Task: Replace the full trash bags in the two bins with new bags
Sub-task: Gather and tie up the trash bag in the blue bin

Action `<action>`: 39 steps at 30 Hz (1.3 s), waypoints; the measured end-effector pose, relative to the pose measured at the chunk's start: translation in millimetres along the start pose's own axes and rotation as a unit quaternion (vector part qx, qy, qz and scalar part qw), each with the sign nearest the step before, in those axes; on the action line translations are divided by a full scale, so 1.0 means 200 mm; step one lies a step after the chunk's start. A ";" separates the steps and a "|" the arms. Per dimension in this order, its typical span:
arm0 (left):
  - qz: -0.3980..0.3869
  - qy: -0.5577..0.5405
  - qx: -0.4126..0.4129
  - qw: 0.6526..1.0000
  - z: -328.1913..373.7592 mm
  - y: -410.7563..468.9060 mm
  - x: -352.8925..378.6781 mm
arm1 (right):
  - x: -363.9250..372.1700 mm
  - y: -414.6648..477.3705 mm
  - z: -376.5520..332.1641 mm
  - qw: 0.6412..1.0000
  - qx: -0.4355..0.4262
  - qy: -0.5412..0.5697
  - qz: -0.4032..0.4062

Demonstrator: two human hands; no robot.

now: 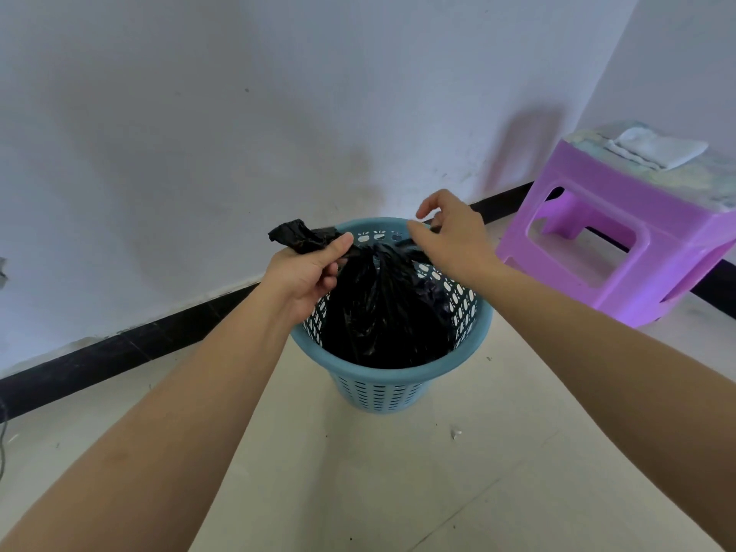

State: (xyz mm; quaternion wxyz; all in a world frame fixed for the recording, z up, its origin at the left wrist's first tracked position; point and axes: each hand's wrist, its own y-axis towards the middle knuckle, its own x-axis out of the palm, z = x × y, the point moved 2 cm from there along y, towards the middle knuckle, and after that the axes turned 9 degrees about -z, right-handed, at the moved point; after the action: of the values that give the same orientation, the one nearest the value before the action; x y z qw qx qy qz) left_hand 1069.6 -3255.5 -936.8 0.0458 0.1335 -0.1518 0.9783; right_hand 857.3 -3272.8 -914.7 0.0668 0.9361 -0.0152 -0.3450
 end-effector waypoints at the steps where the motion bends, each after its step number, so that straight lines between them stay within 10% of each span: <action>1: 0.001 0.010 -0.021 1.000 -0.01 0.00 -0.01 | 0.00 -0.01 0.03 0.998 -0.008 -0.056 -0.023; 9: -0.062 -0.194 0.014 0.979 0.00 0.01 0.05 | 0.09 -0.08 0.05 0.979 -0.017 -0.037 -0.199; 17: -0.019 -0.061 0.038 0.997 0.00 0.01 0.02 | 0.02 -0.04 0.05 0.963 -0.049 -0.104 -0.243; 24: 0.100 -0.007 0.030 0.995 0.00 0.03 -0.01 | -0.04 -0.01 0.03 0.936 0.046 0.236 -0.256; 32: 0.015 -0.023 0.075 0.997 0.01 -0.02 0.00 | 0.04 -0.01 -0.02 0.837 0.076 0.495 -0.220; 39: 0.076 0.240 0.024 0.967 -0.06 -0.01 -0.02 | 0.12 0.04 0.11 0.951 0.149 0.256 -0.088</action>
State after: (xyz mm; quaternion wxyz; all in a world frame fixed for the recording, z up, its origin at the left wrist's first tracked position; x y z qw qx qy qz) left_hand 1070.2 -3249.1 -948.1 0.0032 -0.1164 -0.1228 0.9856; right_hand 861.6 -3285.9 -945.5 -0.1022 0.9899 0.0340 -0.0921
